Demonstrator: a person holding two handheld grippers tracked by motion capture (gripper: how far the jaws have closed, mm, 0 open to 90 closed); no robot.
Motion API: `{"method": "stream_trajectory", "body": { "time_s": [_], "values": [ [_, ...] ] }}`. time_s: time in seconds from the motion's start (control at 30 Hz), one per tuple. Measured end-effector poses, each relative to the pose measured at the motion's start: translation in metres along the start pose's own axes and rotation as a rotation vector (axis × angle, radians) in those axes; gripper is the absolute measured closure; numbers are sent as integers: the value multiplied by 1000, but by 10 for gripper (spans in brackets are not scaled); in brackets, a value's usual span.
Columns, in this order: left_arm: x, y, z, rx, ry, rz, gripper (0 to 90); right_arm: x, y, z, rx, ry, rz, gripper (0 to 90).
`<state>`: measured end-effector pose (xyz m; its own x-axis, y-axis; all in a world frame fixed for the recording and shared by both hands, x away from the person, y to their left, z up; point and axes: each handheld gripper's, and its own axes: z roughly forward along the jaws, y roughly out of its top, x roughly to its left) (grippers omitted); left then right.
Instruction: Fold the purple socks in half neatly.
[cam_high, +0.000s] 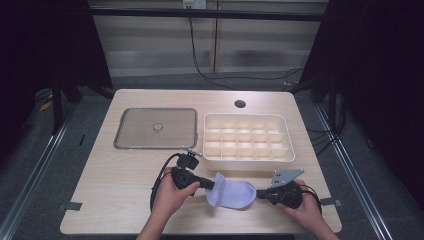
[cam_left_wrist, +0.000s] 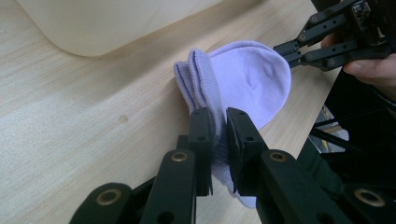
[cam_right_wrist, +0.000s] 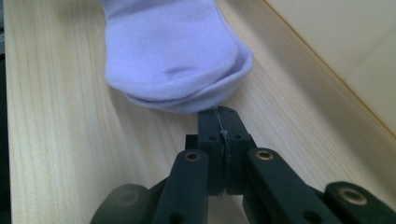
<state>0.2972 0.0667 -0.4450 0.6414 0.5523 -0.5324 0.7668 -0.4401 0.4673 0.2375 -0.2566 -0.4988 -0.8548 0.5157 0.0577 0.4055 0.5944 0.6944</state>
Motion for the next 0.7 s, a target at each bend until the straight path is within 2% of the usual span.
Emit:
{"method": "stream_trajectory", "body": {
  "time_s": [0.27, 0.47, 0.5, 0.63, 0.67, 0.7],
  "values": [
    [-5, 5, 1, -1, -18, 6, 808, 1, 2, 2, -1, 1, -3, 890],
    [-7, 7, 2, 10, -9, 13, 809, 1, 2, 3, -4, 7, -4, 890],
    [-8, 7, 2, 0, -7, 2, 809, 1, 2, 3, -5, 5, -7, 890],
    [-10, 9, 3, 15, -3, 13, 809, 1, 2, 3, -8, 8, -4, 889],
    [-11, 9, 5, 4, -5, -2, 809, 1, 2, 3, -8, 8, -4, 890],
    [-11, 10, 4, 13, 0, 7, 809, 1, 2, 3, -8, 8, -4, 890]
  ]
}}
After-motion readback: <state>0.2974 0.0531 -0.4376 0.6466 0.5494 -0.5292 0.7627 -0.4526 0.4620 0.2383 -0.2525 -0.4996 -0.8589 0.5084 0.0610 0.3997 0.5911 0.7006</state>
